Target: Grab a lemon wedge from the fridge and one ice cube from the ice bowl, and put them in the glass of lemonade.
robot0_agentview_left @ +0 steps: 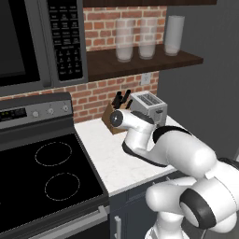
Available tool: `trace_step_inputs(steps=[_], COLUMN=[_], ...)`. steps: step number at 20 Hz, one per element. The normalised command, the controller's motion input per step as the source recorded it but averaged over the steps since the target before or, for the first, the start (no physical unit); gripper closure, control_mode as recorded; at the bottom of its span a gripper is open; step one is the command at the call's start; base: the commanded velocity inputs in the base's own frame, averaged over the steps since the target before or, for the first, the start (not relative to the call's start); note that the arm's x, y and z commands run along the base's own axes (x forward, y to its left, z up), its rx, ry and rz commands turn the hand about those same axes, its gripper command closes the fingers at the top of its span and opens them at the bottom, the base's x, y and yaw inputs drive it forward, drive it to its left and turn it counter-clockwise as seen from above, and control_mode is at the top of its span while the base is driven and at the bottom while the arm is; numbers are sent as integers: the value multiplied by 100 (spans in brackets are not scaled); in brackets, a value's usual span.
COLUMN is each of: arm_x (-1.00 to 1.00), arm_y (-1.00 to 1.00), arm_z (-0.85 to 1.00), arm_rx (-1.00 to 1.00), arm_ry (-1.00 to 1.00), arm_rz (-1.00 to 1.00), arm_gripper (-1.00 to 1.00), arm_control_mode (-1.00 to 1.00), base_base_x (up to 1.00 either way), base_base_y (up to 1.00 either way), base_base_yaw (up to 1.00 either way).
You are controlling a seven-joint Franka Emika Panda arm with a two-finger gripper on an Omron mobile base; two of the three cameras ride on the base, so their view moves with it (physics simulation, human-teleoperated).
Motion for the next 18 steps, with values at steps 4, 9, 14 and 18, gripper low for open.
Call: trace_step_inputs(steps=[4, 9, 14, 18], arm_x=[8, 24, 28, 19], arm_y=[0, 0, 0, 0], arm_z=[-10, -17, -19, -18], arm_rx=[0, 0, 0, 0], arm_ry=[1, 1, 1, 0], arm_rz=[0, 0, 0, 0], arm_gripper=[100, 100, 100, 100], arm_control_mode=[-100, -100, -100, -100], base_base_x=[0, 0, 0, 0], base_base_y=[0, 0, 0, 0], base_base_yaw=[0, 0, 0, 0])
